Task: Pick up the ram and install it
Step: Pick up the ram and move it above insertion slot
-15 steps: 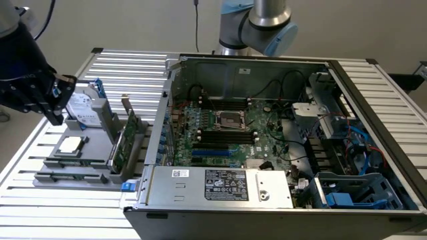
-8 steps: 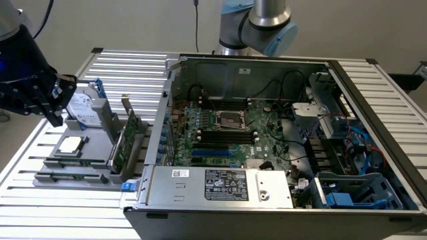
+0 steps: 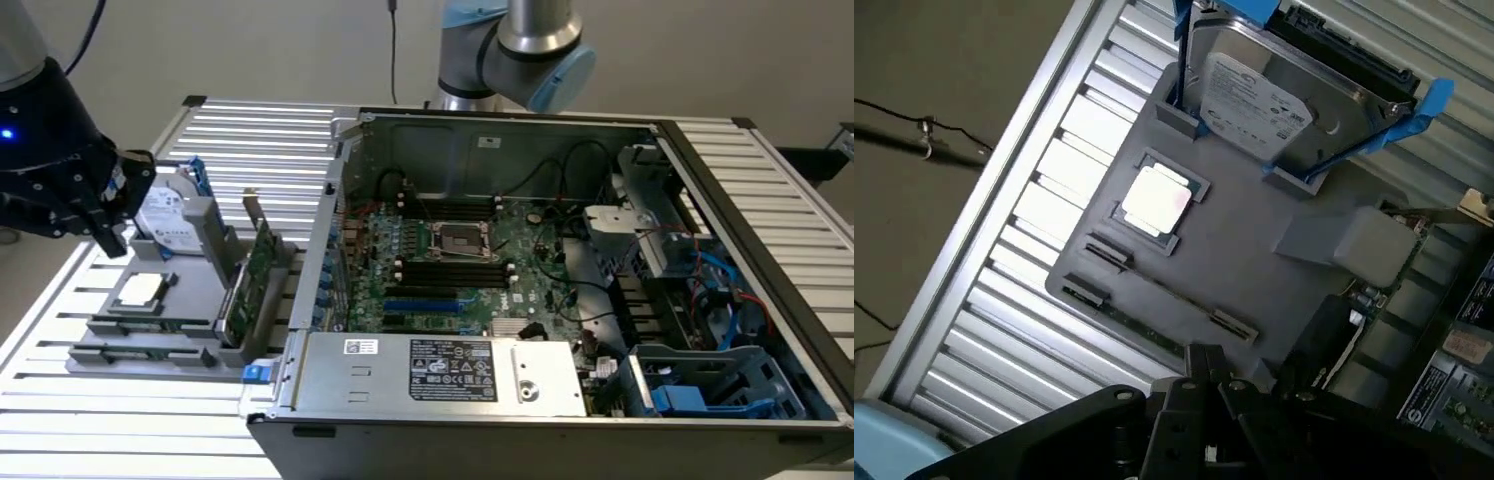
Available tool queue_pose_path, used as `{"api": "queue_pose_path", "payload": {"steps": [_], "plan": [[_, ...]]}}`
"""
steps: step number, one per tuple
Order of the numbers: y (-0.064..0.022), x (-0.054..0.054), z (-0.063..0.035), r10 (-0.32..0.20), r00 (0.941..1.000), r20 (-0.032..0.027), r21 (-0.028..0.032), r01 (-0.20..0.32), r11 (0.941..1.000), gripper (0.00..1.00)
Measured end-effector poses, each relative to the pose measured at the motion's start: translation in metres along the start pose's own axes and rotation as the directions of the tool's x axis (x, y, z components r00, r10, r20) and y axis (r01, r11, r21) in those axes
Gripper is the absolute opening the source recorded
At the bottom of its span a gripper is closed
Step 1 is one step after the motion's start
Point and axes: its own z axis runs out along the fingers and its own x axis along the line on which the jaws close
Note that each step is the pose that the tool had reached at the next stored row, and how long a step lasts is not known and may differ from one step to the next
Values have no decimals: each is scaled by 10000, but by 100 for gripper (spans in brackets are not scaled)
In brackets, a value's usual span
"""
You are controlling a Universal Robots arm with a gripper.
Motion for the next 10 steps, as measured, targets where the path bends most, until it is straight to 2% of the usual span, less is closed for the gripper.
{"api": "queue_pose_path", "payload": {"steps": [5, 10], "plan": [[-2, 0, 37, -914, 9958, -40, 3, 914, 9958, 11], [-4, 0, 82, -1814, 9834, -81, 2, 1814, 9834, 11]]}}
